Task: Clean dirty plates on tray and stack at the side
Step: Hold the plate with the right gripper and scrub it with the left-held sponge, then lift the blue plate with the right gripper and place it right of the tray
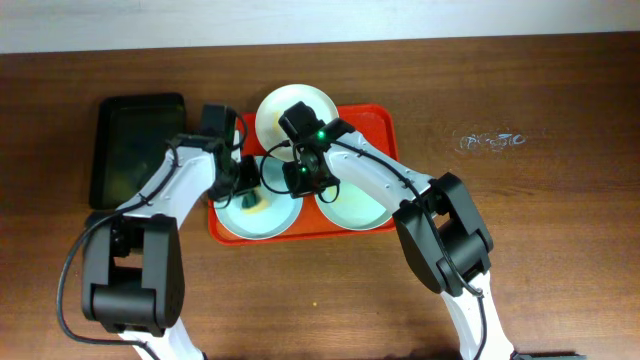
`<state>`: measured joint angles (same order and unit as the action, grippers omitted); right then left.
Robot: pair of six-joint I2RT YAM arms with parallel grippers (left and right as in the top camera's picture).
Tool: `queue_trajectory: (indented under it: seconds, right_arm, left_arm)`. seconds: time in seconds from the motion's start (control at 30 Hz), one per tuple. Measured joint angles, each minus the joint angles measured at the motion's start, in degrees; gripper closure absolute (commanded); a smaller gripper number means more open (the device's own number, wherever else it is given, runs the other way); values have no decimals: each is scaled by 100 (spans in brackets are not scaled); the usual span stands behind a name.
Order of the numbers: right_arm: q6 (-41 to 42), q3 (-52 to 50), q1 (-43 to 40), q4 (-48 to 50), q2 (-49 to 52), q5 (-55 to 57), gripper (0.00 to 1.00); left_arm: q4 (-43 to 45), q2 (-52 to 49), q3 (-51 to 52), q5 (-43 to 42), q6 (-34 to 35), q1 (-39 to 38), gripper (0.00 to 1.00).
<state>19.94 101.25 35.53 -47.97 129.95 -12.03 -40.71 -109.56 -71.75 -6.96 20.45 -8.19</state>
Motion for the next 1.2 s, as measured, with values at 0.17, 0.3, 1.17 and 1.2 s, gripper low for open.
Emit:
queue_trajectory:
  seconds: [0.17, 0.3, 1.17, 1.2]
  right_arm:
    - [-2, 0, 0, 2, 0, -4, 96]
    - [-2, 0, 0, 87, 0, -168, 96]
    - [-1980, 3569, 2671, -2813, 105, 9097, 96]
    - [-2041, 3569, 2686, -2813, 105, 9287, 96]
  left_arm:
    - [-400, 0, 50, 1414, 0, -26, 100]
    - [-710, 0, 26, 2124, -2, -55, 100]
    - [-1399, 2452, -280, 1482, 170, 1899, 100]
    - [-1399, 2452, -280, 1482, 170, 1899, 100]
